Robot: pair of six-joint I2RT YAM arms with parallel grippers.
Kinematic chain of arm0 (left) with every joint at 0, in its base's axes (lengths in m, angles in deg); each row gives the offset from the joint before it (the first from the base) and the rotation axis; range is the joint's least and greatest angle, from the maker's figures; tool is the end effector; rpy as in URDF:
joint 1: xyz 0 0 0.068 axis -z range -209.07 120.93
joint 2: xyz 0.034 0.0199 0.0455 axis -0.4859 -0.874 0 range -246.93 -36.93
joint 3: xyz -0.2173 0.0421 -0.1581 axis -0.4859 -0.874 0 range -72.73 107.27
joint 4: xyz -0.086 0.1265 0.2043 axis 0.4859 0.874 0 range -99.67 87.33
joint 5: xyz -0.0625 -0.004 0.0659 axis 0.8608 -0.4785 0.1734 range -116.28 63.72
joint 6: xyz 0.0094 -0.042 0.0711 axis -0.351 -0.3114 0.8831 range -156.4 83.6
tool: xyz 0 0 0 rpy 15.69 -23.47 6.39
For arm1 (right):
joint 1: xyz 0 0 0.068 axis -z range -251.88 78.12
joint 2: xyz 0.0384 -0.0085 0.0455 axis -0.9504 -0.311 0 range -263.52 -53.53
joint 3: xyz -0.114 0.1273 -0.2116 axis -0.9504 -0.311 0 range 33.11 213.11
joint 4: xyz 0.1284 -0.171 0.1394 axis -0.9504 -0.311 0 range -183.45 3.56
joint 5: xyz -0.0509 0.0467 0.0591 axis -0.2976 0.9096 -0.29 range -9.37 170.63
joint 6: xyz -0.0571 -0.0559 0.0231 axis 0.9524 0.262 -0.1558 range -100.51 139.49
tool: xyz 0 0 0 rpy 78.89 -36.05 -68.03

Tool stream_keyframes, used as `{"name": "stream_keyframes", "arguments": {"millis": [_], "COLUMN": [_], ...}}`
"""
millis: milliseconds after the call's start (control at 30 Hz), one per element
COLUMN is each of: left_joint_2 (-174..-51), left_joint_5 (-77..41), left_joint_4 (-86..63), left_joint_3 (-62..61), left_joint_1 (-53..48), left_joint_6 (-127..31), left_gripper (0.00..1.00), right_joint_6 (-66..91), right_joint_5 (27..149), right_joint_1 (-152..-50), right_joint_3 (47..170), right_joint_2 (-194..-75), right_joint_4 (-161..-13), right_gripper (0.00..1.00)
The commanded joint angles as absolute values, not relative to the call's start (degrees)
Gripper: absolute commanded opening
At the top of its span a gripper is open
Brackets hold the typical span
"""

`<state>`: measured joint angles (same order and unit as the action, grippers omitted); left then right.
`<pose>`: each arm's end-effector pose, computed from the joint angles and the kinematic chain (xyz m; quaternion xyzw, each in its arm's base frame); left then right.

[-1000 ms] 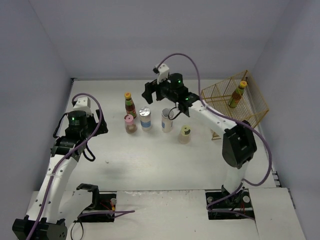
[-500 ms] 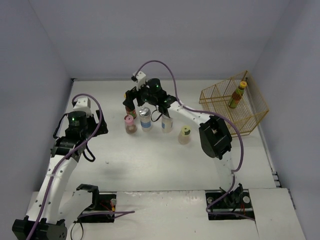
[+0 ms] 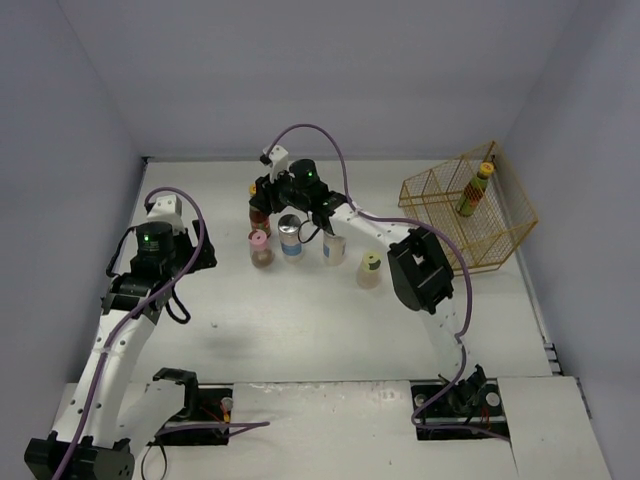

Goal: Organize the condiment bottles

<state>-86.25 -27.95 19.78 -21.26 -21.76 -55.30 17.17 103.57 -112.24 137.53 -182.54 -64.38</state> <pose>0.2132 -0.0252 0.3146 -0.0937 0.8488 -0.1058 0.5094 0.4145 0.3896 0.2670 -0.3607 0.6247 0.3804 0.5787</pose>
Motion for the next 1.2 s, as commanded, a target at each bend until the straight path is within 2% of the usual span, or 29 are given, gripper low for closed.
{"name": "stream_keyframes", "arguments": {"millis": [0, 67, 267, 600, 767, 900, 1167], "left_joint_2": [-85.89, -85.97, -86.15, -93.53, -96.69, -97.14, -93.62], "left_joint_5": [-27.42, -27.33, -25.58, -14.61, -10.72, -8.97, -7.82], "left_joint_4": [16.17, 15.91, 12.49, 10.9, 6.07, 1.07, -4.49], "left_joint_3": [-20.26, -20.17, -18.85, -8.14, -5.93, -7.59, -15.24], "left_joint_1": [-22.3, -22.39, -22.74, -22.74, -22.74, -22.83, -22.74], "left_joint_6": [-55.65, -55.3, -53.2, -49.68, -48.53, -47.57, -48.09], "left_gripper": [0.8, 0.8, 0.8, 0.8, 0.8, 0.8, 0.8], "right_joint_6": [18.08, 18.52, 20.62, 24.32, 24.16, 22.65, 26.35], "right_joint_5": [103.75, 103.22, 100.24, 92.42, 86.45, 80.93, 68.78], "right_joint_1": [-112.66, -112.66, -112.49, -108.71, -104.76, -99.31, -89.57], "right_joint_3": [141.22, 141.83, 144.55, 146.32, 139.14, 131.22, 124.53], "right_joint_2": [-179.74, -179.21, -175.79, -163.14, -153.32, -144.51, -132.03], "right_joint_4": [-58.15, -58.14, -58.67, -64.55, -67.99, -68.95, -75.54], "right_gripper": [0.22, 0.13, 0.0, 0.0, 0.0, 0.0, 0.0]}}
